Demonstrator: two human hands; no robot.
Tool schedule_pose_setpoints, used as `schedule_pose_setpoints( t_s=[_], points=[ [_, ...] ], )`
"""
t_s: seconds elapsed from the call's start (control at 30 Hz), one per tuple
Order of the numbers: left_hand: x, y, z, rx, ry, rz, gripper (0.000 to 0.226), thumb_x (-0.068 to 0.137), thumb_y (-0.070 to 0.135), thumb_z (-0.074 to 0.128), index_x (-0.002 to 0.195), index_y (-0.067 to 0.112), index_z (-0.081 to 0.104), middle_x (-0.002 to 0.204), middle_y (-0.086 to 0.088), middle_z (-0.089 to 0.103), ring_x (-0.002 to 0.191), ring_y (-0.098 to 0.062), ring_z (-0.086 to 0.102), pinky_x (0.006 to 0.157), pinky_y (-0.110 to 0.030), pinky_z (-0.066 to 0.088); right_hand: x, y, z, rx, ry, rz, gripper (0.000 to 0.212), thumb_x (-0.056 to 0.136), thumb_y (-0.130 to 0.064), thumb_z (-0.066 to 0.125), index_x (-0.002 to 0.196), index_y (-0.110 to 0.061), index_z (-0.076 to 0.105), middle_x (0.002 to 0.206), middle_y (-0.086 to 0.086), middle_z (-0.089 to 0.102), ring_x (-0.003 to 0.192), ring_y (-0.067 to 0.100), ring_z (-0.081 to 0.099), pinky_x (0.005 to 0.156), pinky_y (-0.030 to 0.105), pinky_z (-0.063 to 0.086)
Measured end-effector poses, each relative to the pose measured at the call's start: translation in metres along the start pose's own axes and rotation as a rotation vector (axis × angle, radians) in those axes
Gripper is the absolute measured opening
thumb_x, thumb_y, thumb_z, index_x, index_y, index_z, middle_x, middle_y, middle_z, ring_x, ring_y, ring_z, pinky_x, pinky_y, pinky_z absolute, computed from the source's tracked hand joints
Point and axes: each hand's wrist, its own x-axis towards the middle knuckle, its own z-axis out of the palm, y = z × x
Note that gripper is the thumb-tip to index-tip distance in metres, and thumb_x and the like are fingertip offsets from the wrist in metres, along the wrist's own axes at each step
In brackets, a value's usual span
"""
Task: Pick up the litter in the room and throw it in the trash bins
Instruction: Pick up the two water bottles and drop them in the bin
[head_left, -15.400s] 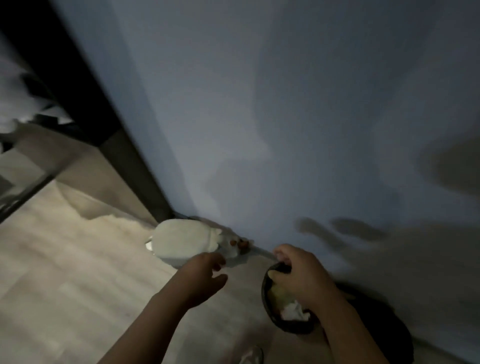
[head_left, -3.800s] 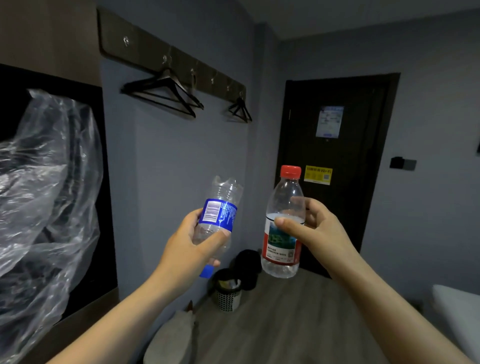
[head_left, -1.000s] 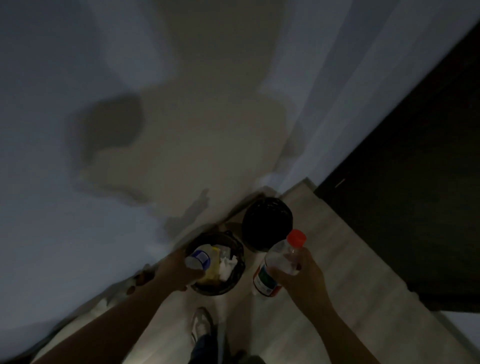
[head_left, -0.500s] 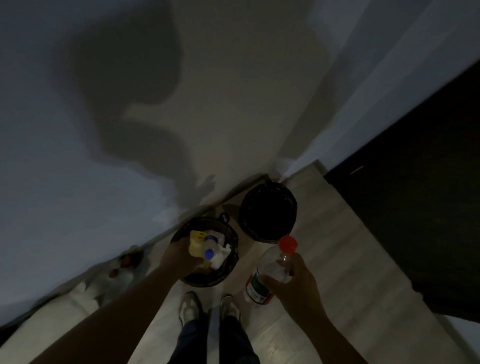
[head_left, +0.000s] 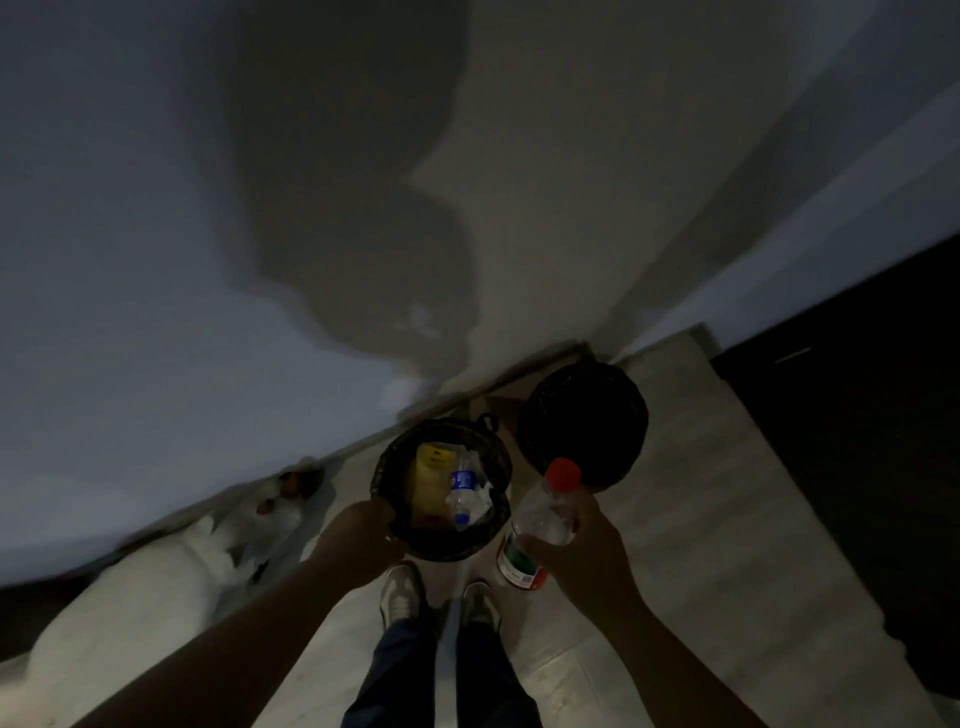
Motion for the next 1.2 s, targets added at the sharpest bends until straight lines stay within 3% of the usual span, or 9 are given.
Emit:
schedule_pose_setpoints(
  t_s=[0.1, 0.17, 0.23, 0.47, 0.63, 0.8, 0.9, 1.1, 1.2],
  points=[
    [0.039, 0.005, 0.009, -0.011, 0.008, 0.011, 0.037, 0.087, 0.03, 0.064, 0.118, 0.012, 0.057, 0.119, -0.007, 0.06, 0.104, -0.019, 0.057, 0.086, -0.026, 0.048, 0.023, 0.017, 0.002, -0.01, 0.072, 0.002, 0.055, 0.074, -0.015, 0.08, 0.117, -0.026, 0.047, 0.096, -0.025, 0.051, 0.088, -0.006, 0.052, 0.064, -0.003, 0.04],
    [0.079, 0.011, 0.027, -0.033, 0.017, -0.007, 0.038, 0.088, 0.031, 0.063, 0.119, 0.012, 0.055, 0.118, -0.006, 0.059, 0.097, -0.016, 0.054, 0.08, -0.024, 0.044, 0.047, 0.036, 0.003, -0.016, 0.115, 0.004, 0.048, 0.074, -0.015, 0.08, 0.109, -0.027, 0.049, 0.092, -0.024, 0.051, 0.083, -0.012, 0.053, 0.063, -0.001, 0.04],
    [0.128, 0.016, 0.059, -0.072, 0.017, -0.023, 0.041, 0.088, 0.031, 0.063, 0.122, 0.011, 0.053, 0.121, -0.009, 0.058, 0.101, -0.02, 0.056, 0.085, -0.027, 0.045, 0.078, 0.066, 0.005, 0.026, 0.129, 0.013, 0.044, 0.075, -0.01, 0.079, 0.101, -0.031, 0.05, 0.091, -0.02, 0.053, 0.082, -0.021, 0.053, 0.063, -0.002, 0.041],
    [0.292, -0.007, 0.2, -0.029, -0.008, -0.087, 0.038, 0.087, 0.031, 0.061, 0.117, 0.007, 0.057, 0.112, -0.013, 0.064, 0.098, -0.025, 0.059, 0.075, -0.029, 0.041, 0.18, 0.182, 0.028, 0.037, 0.166, -0.014, 0.044, 0.075, -0.01, 0.079, 0.103, -0.027, 0.049, 0.09, -0.017, 0.056, 0.081, -0.023, 0.053, 0.062, 0.0, 0.043],
    [0.365, -0.036, 0.263, -0.076, 0.057, -0.175, 0.054, 0.084, 0.036, 0.067, 0.124, 0.003, 0.052, 0.118, -0.017, 0.062, 0.107, -0.031, 0.059, 0.082, -0.033, 0.045, 0.212, 0.244, 0.04, 0.028, 0.18, -0.003, 0.043, 0.074, -0.012, 0.08, 0.103, -0.023, 0.051, 0.088, -0.017, 0.056, 0.08, -0.023, 0.053, 0.059, -0.002, 0.041],
    [0.391, -0.047, 0.29, -0.198, 0.087, -0.177, 0.057, 0.093, 0.027, 0.059, 0.139, 0.001, 0.039, 0.136, -0.022, 0.049, 0.124, -0.035, 0.048, 0.082, -0.018, 0.046, 0.226, 0.271, 0.042, 0.046, 0.198, 0.027, 0.047, 0.072, -0.011, 0.081, 0.105, -0.027, 0.05, 0.09, -0.019, 0.056, 0.084, -0.026, 0.052, 0.059, -0.003, 0.041],
    [0.387, -0.048, 0.289, -0.167, 0.062, -0.172, 0.061, 0.089, 0.03, 0.062, 0.14, 0.006, 0.039, 0.134, -0.017, 0.053, 0.121, -0.033, 0.051, 0.1, -0.036, 0.044, 0.228, 0.271, 0.041, 0.013, 0.212, 0.046, 0.047, 0.072, -0.015, 0.082, 0.104, -0.026, 0.049, 0.09, -0.021, 0.053, 0.083, -0.03, 0.048, 0.058, -0.006, 0.039],
    [0.339, -0.036, 0.244, -0.106, 0.085, -0.264, 0.067, 0.082, 0.036, 0.069, 0.132, 0.0, 0.042, 0.123, -0.02, 0.056, 0.105, -0.034, 0.058, 0.074, -0.031, 0.044, 0.213, 0.248, 0.031, 0.008, 0.237, 0.099, 0.047, 0.07, -0.022, 0.083, 0.101, -0.031, 0.048, 0.093, -0.019, 0.054, 0.085, -0.009, 0.055, 0.057, 0.005, 0.043],
    [0.303, -0.023, 0.211, -0.097, 0.067, -0.259, 0.067, 0.081, 0.037, 0.069, 0.131, 0.002, 0.041, 0.123, -0.022, 0.051, 0.101, -0.035, 0.058, 0.071, -0.033, 0.047, 0.199, 0.229, 0.022, 0.087, 0.251, 0.124, 0.045, 0.071, -0.019, 0.081, 0.1, -0.032, 0.05, 0.094, -0.017, 0.057, 0.084, -0.009, 0.059, 0.058, 0.009, 0.048]
  ],
)
